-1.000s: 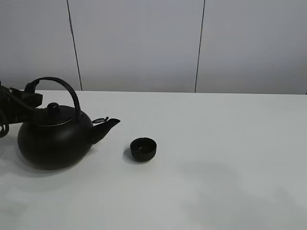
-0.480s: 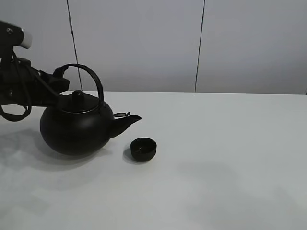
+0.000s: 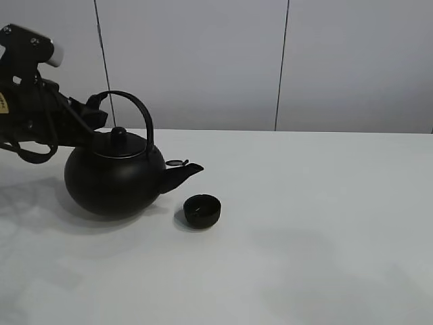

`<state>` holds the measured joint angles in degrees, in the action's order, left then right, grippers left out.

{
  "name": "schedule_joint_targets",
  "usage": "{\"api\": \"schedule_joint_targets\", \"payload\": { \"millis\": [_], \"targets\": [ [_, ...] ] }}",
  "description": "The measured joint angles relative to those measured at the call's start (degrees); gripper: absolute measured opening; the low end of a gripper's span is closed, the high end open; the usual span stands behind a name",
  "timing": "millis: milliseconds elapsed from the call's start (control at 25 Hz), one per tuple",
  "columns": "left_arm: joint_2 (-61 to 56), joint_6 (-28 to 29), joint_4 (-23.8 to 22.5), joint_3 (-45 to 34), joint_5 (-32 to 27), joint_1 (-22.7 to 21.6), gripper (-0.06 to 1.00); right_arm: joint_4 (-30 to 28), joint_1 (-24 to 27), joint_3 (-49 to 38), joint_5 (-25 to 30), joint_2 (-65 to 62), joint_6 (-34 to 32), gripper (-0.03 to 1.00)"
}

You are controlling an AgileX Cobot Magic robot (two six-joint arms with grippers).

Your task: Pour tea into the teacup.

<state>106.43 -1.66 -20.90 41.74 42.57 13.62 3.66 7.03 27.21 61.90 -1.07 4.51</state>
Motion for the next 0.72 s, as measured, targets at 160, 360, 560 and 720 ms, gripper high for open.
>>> {"api": "schedule_joint_targets", "payload": {
  "millis": [160, 360, 560, 720],
  "targets": [
    [0.1, -1.1, 0.0, 0.1, 0.0, 0.0, 0.11, 0.0, 0.0, 0.0, 0.0, 0.0, 0.0, 0.53],
    [0.1, -4.2, 0.8, 0.1, -0.2, 0.0, 0.11, 0.0, 0.0, 0.0, 0.0, 0.0, 0.0, 0.53],
    [0.1, -9.1, 0.6, 0.1, -1.3, 0.0, 0.11, 0.0, 0.0, 0.0, 0.0, 0.0, 0.0, 0.53],
    [0.1, -10.3, 0.5, 0.1, -1.4, 0.0, 0.11, 0.0, 0.0, 0.0, 0.0, 0.0, 0.0, 0.53]
  ]
}}
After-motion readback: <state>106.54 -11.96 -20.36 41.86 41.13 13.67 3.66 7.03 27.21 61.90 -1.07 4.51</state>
